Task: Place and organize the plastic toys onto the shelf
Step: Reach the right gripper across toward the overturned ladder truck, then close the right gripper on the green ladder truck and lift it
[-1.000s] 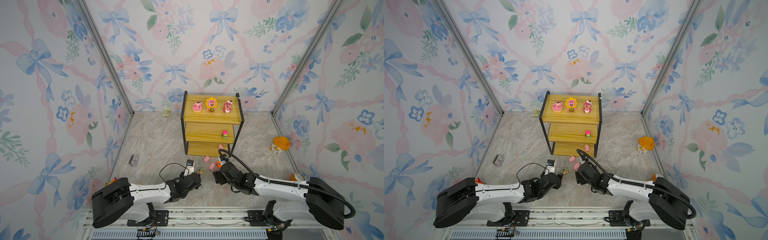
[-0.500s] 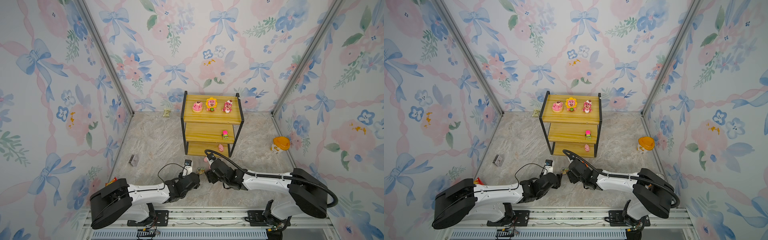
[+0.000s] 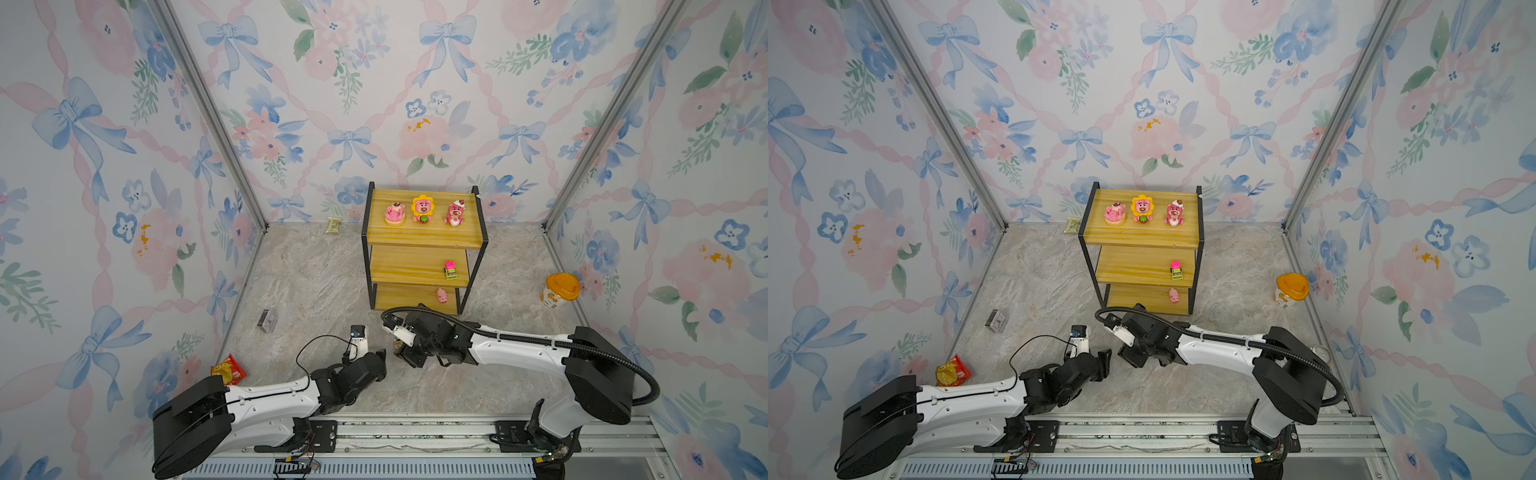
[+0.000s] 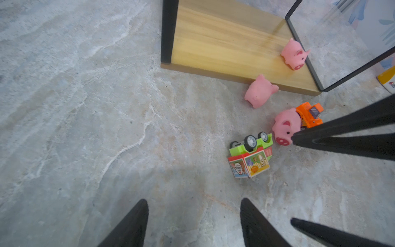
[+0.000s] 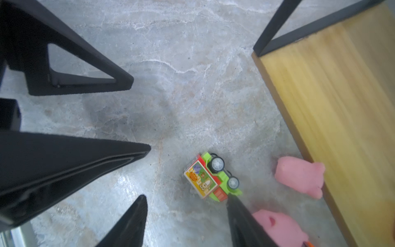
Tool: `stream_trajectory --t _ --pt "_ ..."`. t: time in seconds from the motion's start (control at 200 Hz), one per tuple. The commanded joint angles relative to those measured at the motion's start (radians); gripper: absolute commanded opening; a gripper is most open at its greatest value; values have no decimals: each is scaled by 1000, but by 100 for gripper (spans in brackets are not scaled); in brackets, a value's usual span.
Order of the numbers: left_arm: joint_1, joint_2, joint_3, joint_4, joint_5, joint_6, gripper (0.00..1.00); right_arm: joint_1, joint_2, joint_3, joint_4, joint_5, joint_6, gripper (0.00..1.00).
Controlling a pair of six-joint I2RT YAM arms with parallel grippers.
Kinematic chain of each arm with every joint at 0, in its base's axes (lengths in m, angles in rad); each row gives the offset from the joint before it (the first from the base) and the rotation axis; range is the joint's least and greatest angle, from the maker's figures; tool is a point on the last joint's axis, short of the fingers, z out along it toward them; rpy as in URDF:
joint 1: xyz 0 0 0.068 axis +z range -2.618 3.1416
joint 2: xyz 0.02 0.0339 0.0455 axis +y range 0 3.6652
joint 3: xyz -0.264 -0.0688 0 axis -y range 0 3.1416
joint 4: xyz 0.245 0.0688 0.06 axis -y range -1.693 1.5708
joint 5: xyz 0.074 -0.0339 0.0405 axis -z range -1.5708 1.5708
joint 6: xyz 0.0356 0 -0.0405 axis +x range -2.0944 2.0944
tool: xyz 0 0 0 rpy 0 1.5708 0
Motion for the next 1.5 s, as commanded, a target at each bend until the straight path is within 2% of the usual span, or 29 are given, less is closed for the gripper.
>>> stream_trajectory --t 0.0,0.37,0.65,0.965,1.19,1.495 --pt "5 -13 -16 -28 -24 -19 70 -10 38 67 -136 -14 -141 61" --pt "7 -72 -52 -46 -43 -29 70 -30 186 200 -243 22 -284 57" --pt "9 -128 -70 -66 -55 -35 72 -37 244 239 -258 25 -311 55" --pt "14 -117 -64 -72 -60 -35 72 -37 310 287 -305 80 -333 55" --pt "20 -123 -68 -79 -63 -35 73 -40 327 301 -307 76 -326 54" --pt "23 -146 -73 -90 -68 -36 73 -44 339 320 -332 78 -307 35"
